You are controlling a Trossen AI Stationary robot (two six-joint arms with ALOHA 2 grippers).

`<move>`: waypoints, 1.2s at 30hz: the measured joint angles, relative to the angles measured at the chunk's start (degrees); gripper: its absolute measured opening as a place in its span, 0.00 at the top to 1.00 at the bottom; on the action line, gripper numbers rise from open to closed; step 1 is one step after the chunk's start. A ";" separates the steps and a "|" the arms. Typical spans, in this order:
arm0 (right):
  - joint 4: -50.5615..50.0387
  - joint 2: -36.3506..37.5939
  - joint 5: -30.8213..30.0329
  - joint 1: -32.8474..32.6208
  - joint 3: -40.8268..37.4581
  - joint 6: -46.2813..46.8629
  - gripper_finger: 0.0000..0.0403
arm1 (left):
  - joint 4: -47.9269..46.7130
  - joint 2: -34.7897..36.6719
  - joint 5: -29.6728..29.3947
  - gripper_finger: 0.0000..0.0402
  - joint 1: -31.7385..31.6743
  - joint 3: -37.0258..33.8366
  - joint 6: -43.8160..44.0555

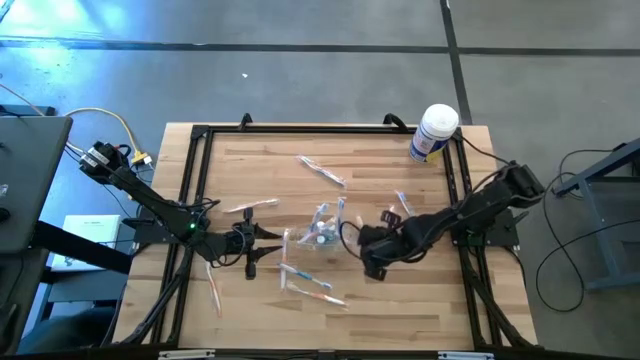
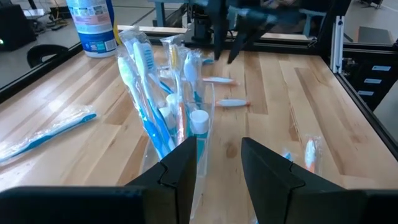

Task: Pick & Place toothbrushing station
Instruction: Put the orange toothbrush into the transparent organizer

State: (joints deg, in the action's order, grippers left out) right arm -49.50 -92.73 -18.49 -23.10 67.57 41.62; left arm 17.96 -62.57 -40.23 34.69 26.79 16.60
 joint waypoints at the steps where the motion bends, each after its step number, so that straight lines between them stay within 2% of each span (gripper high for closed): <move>1: -0.85 -0.14 -0.27 0.20 -0.60 1.53 0.77 | 0.02 0.00 0.00 0.69 0.01 0.00 0.00; 10: 0.14 -0.06 -0.92 2.28 -9.84 14.79 0.77 | -0.48 0.00 -0.03 0.69 -0.01 0.00 -0.02; 14: 5.25 -0.06 -0.34 2.21 -12.01 14.82 0.77 | -0.61 0.00 -0.04 0.69 0.01 0.00 -0.02; 20: 13.33 -0.06 3.62 2.10 -12.29 10.90 0.76 | -0.63 0.00 -0.07 0.69 -0.01 0.00 -0.02; 27: 13.35 -0.45 2.26 2.97 -12.28 14.93 0.63 | -0.65 0.00 -0.11 0.69 0.00 0.00 0.18; 32: 15.72 -0.50 3.22 3.00 -12.29 13.68 0.50 | -1.04 0.00 -0.11 0.69 0.00 0.00 0.28; 36: 15.36 -0.50 3.78 2.87 -12.27 13.58 0.44 | -1.07 0.00 -0.11 0.69 0.01 0.00 0.37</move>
State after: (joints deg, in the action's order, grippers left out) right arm -34.14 -93.23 -14.71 -20.22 55.31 55.20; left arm 16.89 -62.57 -40.34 34.70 26.79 16.98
